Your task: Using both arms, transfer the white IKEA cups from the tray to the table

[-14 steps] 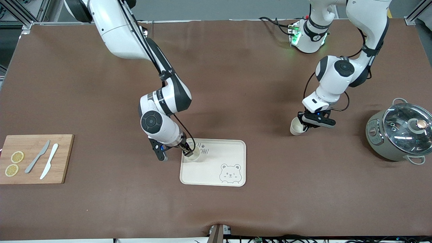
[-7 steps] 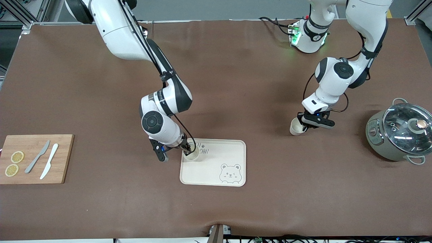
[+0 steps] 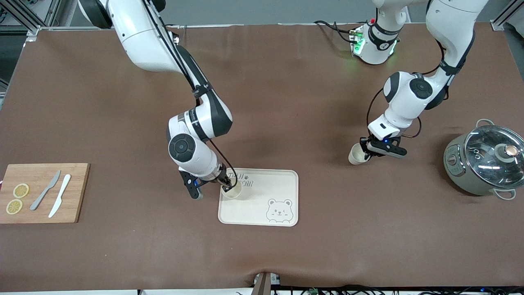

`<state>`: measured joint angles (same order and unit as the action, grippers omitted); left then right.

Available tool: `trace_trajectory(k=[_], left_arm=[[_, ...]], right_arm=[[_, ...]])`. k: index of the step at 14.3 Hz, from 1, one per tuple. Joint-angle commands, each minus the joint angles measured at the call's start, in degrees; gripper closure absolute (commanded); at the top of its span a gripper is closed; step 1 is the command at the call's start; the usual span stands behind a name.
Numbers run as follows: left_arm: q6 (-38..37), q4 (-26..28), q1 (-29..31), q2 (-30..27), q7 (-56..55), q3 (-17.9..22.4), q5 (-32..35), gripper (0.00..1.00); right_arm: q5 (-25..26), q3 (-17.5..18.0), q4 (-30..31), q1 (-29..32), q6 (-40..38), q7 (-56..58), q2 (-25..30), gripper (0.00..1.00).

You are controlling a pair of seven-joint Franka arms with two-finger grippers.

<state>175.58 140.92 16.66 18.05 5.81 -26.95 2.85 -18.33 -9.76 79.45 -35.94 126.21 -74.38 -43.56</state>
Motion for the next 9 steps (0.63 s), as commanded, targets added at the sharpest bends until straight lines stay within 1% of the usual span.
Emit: trace_trajectory(k=[1,2,3,5,6,7,8,9], left_arm=[[0.82,-1.88,6.63,2.78,1.74,-6.35,0.93,0.36],[0.73,-1.88,6.81,2.78,1.92,-6.36,1.02,0.30],[0.73,-1.97,6.81,2.69,1.92,-6.36,0.93,0.29],[0.47,-2.40,6.72,2.43,1.83,-6.36,0.93,0.23],[0.38,-2.41,6.72,2.17,1.75,-6.44,0.93,0.22],[0.11,-2.41,6.63,1.99,1.66,-6.53,0.93,0.15],[0.03,-2.49,6.63,1.47,1.57,-6.53,0.93,0.01],[-0.06,-2.41,6.63,1.11,1.48,-6.53,0.93,0.00]], right_arm=[[0.75,-0.09,-0.35,1.83,-5.95,9.92,1.45,1.00],[0.75,-0.09,-0.35,2.62,-7.19,11.08,2.15,1.00],[0.93,-0.09,-0.18,3.24,-7.55,12.40,2.51,1.00],[1.10,-0.18,1.31,5.08,-10.00,18.54,4.52,1.00],[1.10,-0.26,2.19,6.40,-10.71,21.96,5.75,1.00],[1.10,-0.35,3.76,7.71,-10.80,25.21,7.24,1.00],[1.19,-0.61,5.43,8.34,-10.72,28.12,8.91,1.00],[2.50,-1.31,7.88,9.04,-10.72,31.89,10.32,1.00]])
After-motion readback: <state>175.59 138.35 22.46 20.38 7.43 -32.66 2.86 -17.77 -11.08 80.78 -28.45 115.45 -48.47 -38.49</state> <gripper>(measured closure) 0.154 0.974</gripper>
